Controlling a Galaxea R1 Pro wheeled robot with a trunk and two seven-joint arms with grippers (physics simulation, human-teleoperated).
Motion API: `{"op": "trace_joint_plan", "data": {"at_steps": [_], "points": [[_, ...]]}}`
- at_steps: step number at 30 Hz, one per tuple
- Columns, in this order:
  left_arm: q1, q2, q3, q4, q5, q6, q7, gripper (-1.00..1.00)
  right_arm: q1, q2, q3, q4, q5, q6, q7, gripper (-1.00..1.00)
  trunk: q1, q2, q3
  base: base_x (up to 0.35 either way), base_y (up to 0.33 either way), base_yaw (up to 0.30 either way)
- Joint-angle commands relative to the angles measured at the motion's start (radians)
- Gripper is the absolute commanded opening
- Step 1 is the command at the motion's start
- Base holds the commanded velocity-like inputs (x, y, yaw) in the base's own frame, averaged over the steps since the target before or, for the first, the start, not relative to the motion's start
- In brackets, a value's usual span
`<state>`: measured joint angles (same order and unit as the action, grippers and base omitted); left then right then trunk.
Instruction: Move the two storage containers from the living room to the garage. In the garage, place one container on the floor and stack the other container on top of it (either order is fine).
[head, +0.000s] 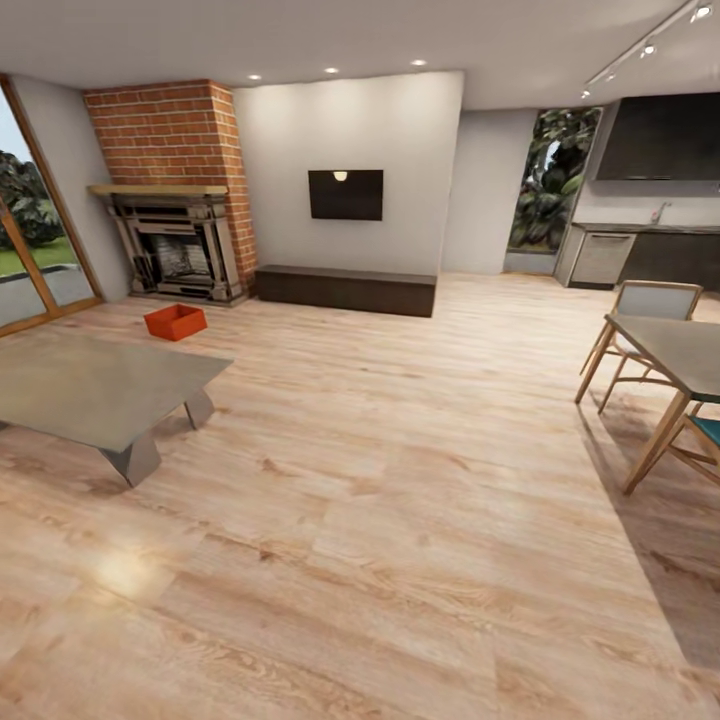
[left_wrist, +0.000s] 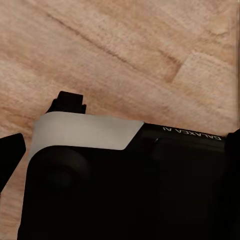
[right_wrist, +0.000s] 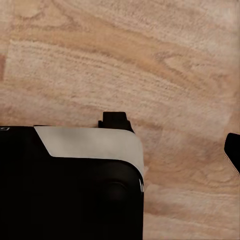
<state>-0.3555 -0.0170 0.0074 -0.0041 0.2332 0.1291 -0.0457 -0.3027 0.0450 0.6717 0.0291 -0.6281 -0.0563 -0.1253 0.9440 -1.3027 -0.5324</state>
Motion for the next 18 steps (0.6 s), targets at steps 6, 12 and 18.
{"op": "trace_joint_plan", "data": {"at_steps": [6,12,18], "points": [[-0.001,0.000,0.000,0.000,0.008,0.004,-0.003,1.00,-0.001,0.001,0.008,0.003,-0.008,-0.005,0.000,1.00,0.001,0.000,-0.001,0.322,0.000,-0.138],[-0.001,0.000,0.000,0.000,0.008,0.004,-0.002,1.00,-0.001,0.001,0.009,0.003,-0.007,-0.004,0.000,1.00,0.001,0.000,-0.001,0.322,0.000,-0.011],[-0.001,0.000,0.000,0.000,0.008,0.004,-0.002,1.00,-0.001,0.001,0.008,0.003,-0.007,-0.004,0.000,1.00,0.001,0.000,-0.001,0.322,0.000,-0.001]]}}
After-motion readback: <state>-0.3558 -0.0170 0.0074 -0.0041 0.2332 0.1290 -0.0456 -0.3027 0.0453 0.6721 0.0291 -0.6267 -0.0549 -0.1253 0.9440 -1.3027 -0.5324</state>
